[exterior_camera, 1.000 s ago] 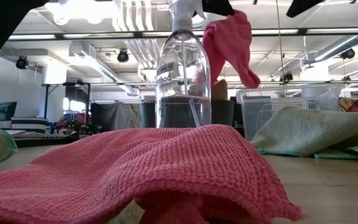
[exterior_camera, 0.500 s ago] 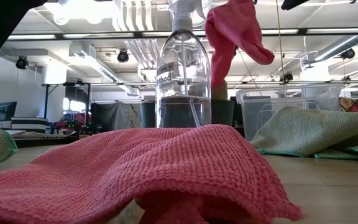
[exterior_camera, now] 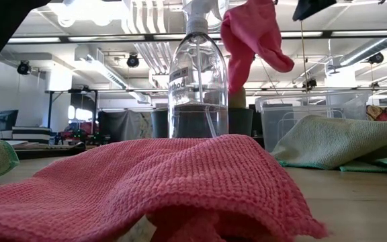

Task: Sort microfiber towel by color & place in baskets
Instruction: Put the left pink microfiber cloth into the transparent bin

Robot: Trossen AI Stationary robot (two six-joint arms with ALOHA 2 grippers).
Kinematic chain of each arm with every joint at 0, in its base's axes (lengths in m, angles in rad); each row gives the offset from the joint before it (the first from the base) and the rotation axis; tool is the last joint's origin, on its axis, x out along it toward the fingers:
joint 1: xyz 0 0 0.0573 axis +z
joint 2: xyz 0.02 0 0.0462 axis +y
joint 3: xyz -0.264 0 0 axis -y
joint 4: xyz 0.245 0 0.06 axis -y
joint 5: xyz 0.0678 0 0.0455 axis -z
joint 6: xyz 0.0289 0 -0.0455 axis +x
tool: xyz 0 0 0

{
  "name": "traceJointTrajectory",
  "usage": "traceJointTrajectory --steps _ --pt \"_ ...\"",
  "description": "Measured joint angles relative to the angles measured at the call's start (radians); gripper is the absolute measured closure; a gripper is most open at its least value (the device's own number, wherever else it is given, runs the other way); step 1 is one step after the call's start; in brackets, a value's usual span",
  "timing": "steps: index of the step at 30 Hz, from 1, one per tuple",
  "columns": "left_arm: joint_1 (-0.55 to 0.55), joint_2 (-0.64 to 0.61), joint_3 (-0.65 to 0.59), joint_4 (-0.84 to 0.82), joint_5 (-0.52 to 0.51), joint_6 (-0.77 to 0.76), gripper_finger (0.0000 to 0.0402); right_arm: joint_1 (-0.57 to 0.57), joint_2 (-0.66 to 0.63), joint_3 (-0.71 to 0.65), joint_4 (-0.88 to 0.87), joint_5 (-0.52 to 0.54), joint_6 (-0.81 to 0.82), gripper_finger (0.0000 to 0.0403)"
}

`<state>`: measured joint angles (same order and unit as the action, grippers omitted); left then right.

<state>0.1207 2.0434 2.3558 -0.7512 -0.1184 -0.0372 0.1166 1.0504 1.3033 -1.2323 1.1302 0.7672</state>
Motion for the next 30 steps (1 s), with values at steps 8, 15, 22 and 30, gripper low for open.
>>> traceJointTrajectory --steps 8,15,22,30 --pt "0.000 0.000 0.000 -0.001 -0.001 0.027 0.0401 0.005 0.048 0.000 0.175 -0.249 -0.109 0.0321" --pt "0.000 0.000 0.000 -0.013 -0.002 0.029 0.0401 0.005 0.032 0.000 0.321 -0.314 -0.209 0.0321" --pt "0.000 0.000 0.000 -0.015 -0.002 0.033 0.0402 0.005 0.007 0.000 0.431 -0.424 -0.276 0.0321" --pt "0.000 0.000 0.000 -0.019 -0.002 0.045 0.0401 0.005 -0.025 0.000 0.519 -0.537 -0.296 0.0321"
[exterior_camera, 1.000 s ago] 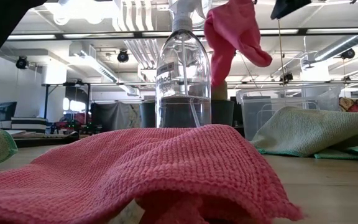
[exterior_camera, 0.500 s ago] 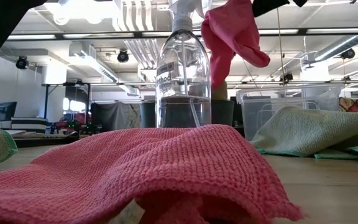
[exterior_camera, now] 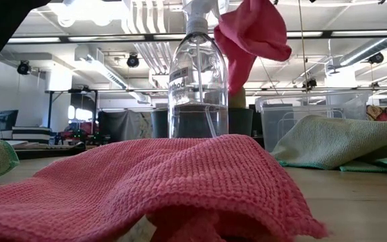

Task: Sort microfiber towel by color & place in baskets
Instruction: Put the left pink microfiber cloth into the transparent bin

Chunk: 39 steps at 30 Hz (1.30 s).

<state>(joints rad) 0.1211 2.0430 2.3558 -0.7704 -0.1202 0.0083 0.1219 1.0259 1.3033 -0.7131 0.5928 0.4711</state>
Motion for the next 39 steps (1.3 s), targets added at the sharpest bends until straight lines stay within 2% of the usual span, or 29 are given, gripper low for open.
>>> traceJointTrajectory --steps 15,26,39 --pt "0.000 -0.001 0.000 -0.005 0.000 0.011 0.0402 0.000 -0.024 0.000 -0.015 0.001 -0.002 0.0321" --pt "0.000 -0.001 0.000 -0.005 0.000 0.021 0.0402 -0.010 -0.024 0.000 -0.113 0.001 -0.010 0.0320" --pt "0.000 -0.001 0.000 -0.005 0.000 0.019 0.0402 -0.010 -0.038 0.000 -0.126 -0.025 -0.010 0.0239"
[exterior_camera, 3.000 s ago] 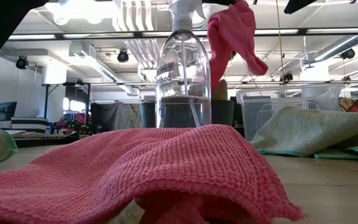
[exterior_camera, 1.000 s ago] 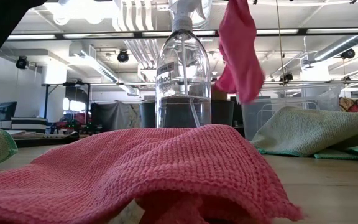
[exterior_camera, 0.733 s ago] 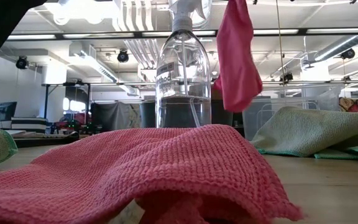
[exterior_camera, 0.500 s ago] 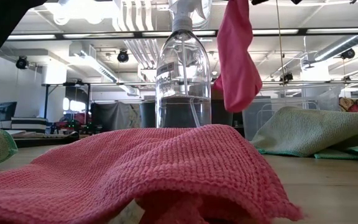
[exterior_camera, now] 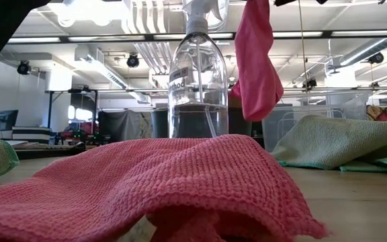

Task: Sort microfiber towel by color & place in baskets
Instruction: Put the left pink microfiber cloth into the transparent bin

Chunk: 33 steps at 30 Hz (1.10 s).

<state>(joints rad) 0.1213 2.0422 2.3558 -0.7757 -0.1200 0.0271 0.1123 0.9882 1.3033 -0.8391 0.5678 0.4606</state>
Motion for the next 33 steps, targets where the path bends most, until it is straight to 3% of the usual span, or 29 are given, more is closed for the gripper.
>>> traceJointTrajectory --steps 26,33 --pt "-0.011 0.000 0.000 0.028 0.059 -0.037 0.0402 -0.017 0.095 0.000 0.012 0.001 -0.001 0.0220" --pt "-0.020 0.000 0.000 0.029 0.081 -0.040 0.0402 -0.018 0.103 0.000 0.097 0.000 -0.008 0.0220"
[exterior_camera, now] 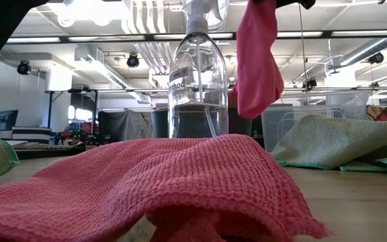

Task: Sort microfiber towel by color & place in baskets
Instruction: Put the left pink microfiber cloth into the transparent bin

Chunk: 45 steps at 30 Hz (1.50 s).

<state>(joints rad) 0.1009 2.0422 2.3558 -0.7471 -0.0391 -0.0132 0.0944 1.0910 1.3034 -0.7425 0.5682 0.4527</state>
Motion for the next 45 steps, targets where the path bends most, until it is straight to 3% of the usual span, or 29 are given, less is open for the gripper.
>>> traceJointTrajectory --steps 11,25,38,45 --pt "0.000 0.000 0.000 0.000 0.000 0.000 0.0402 0.000 -0.002 0.000 0.019 0.000 -0.026 0.0231" --pt "0.000 0.000 0.000 0.002 -0.001 0.000 0.0402 0.000 -0.005 0.000 0.019 -0.001 -0.053 0.0388" --pt "0.000 -0.020 0.000 -0.031 -0.002 0.016 0.0398 0.000 -0.031 0.021 -0.018 -0.001 -0.052 0.0393" --pt "0.000 -0.033 0.000 -0.081 -0.002 0.016 0.0359 0.000 -0.035 0.032 -0.053 0.000 -0.053 0.0394"
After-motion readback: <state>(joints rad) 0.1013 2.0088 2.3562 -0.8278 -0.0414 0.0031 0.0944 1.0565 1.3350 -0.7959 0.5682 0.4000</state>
